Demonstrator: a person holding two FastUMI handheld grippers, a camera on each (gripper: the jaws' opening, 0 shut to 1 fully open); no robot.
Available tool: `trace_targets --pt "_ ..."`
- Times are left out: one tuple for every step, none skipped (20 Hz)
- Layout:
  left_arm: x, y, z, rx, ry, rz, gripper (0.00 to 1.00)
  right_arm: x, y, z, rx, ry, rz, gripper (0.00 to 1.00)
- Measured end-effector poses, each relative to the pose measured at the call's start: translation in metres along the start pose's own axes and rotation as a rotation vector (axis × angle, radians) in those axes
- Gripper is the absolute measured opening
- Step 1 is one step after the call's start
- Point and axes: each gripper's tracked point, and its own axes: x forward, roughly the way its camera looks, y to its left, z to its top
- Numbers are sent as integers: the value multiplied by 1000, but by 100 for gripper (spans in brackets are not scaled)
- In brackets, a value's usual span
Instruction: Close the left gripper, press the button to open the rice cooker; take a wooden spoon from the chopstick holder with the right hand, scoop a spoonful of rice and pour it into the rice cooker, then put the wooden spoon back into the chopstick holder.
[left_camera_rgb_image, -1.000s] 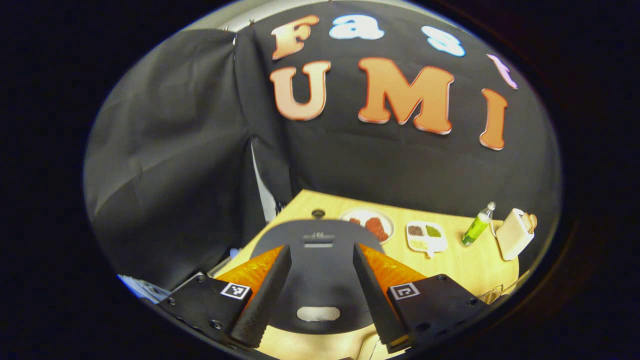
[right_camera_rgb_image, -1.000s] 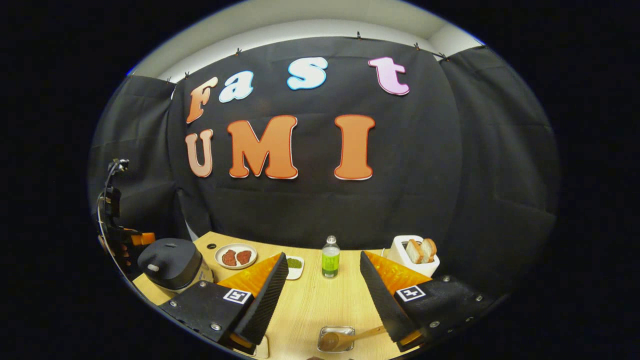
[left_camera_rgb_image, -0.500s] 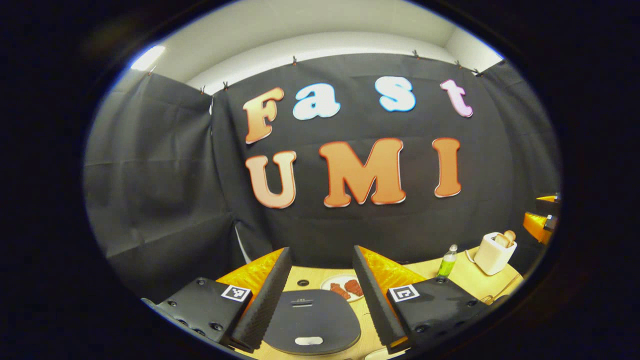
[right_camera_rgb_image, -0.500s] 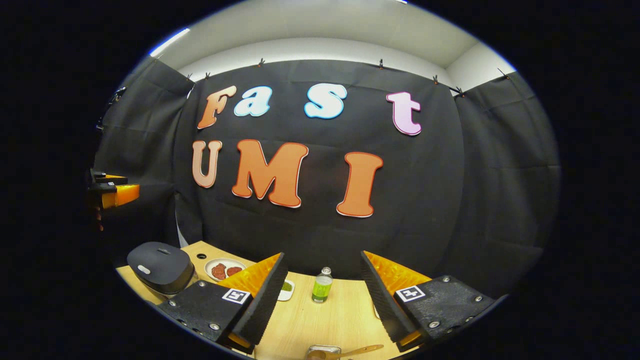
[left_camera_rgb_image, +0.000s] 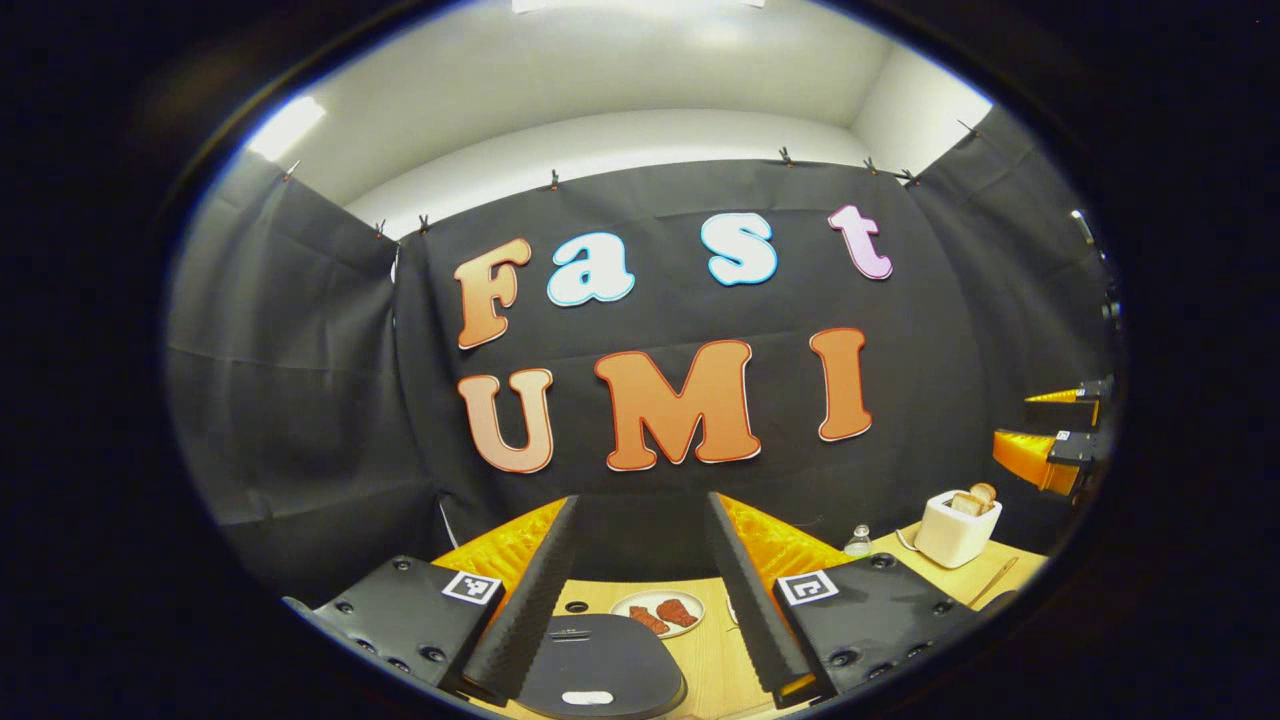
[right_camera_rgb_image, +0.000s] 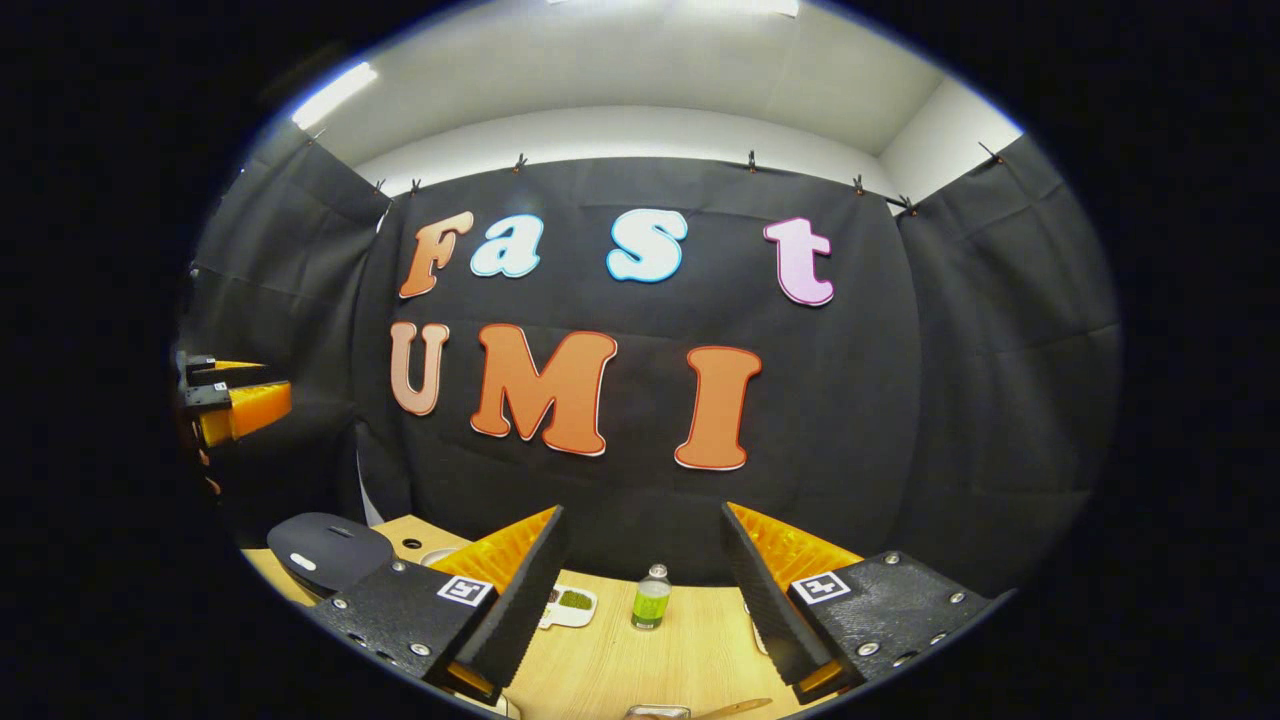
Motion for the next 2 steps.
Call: trace_targets --pt "0 -4 2 -2 -6 -8 85 -1 -1 -2 -1 1 -5 94" --pt "-1 -8 4 -6 -14 -17 85 -3 0 -5 3 5 -1 95"
